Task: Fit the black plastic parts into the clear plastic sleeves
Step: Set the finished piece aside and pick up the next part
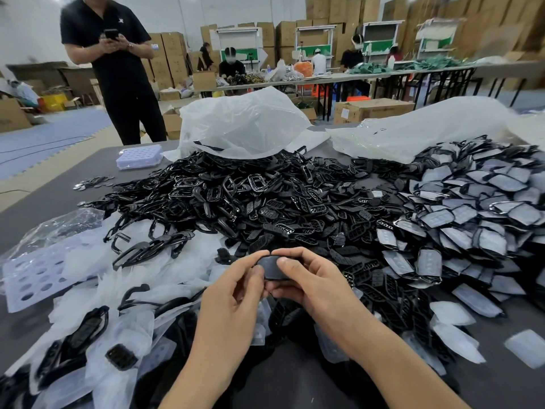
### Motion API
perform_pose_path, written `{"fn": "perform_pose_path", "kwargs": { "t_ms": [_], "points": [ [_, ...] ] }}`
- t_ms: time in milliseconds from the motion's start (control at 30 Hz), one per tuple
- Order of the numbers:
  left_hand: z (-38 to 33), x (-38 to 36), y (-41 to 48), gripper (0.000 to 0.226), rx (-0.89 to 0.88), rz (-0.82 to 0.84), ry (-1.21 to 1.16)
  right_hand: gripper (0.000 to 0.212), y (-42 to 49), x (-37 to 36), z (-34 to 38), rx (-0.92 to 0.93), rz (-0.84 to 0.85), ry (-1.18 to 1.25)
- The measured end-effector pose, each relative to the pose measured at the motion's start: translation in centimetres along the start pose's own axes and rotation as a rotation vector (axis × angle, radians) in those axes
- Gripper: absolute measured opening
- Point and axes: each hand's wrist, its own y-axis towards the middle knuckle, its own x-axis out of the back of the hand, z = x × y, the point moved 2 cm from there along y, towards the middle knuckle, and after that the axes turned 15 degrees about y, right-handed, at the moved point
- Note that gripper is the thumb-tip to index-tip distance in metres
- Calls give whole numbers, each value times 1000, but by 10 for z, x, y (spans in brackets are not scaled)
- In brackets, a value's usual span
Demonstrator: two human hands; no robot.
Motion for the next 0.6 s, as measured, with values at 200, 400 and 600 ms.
{"fn": "perform_pose_path", "kwargs": {
  "t_ms": [200,400,600],
  "points": [
    [1,-2,0,36,-56,-4,70,5,1,-2,-1,0,15,-38],
    [5,-2,0,30,-118,20,110,10,1,0,-2,7,42,-79],
    [8,1,-1,34,-252,8,263,12,-2,0,2,-9,73,-129]
  ]
}}
